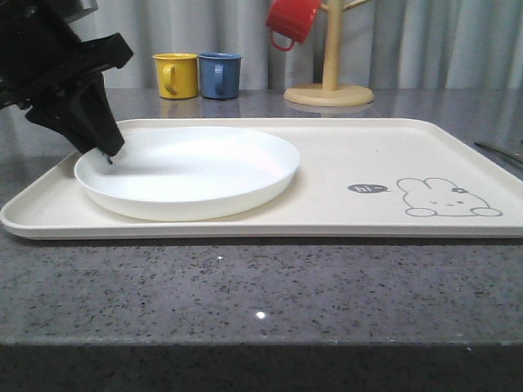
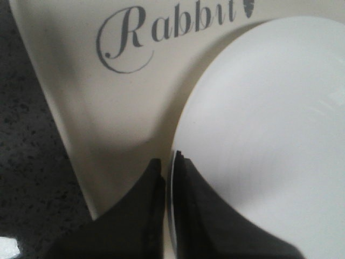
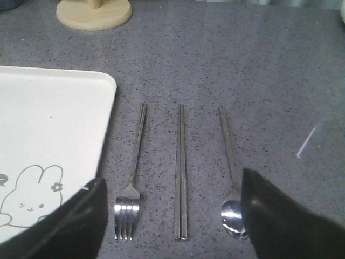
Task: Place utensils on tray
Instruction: 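Lower the white plate onto the tray and open the left gripper, then lift the left gripper away from the plate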
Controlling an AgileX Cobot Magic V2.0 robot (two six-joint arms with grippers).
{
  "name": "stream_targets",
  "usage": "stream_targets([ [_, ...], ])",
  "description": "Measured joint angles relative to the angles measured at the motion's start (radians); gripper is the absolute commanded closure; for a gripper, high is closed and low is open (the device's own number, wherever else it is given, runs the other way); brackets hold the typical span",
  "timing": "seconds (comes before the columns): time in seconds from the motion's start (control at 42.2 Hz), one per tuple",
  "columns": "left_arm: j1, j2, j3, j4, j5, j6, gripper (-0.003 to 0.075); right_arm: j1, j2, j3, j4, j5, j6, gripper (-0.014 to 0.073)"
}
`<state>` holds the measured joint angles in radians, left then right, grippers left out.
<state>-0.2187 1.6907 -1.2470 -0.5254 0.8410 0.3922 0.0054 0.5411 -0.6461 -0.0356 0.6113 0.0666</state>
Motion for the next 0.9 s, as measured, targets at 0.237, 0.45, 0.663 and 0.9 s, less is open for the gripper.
stream_targets([
  [0.237,0.0,-0.008,0.0,0.002,-0.002,-0.002,0.0388,0.0,0.0,0.0,0.0,0.0,0.0,0.0051],
  [0.45,0.0,-0.151,-0.003,0.031,0.001,-0.002,0.0388,0.0,0.0,0.0,0.0,0.0,0.0,0.0051],
  [0.663,-0.037,-0.364,0.01,0.149,0.055,0.0,0.0388,0.0,0.0,0.0,0.0,0.0,0.0,0.0051],
  [0.9,-0.097,-0.598,0.13,0.262,0.074,-0.009,0.0388,0.0,0.0,0.0,0.0,0.0,0.0,0.0051],
])
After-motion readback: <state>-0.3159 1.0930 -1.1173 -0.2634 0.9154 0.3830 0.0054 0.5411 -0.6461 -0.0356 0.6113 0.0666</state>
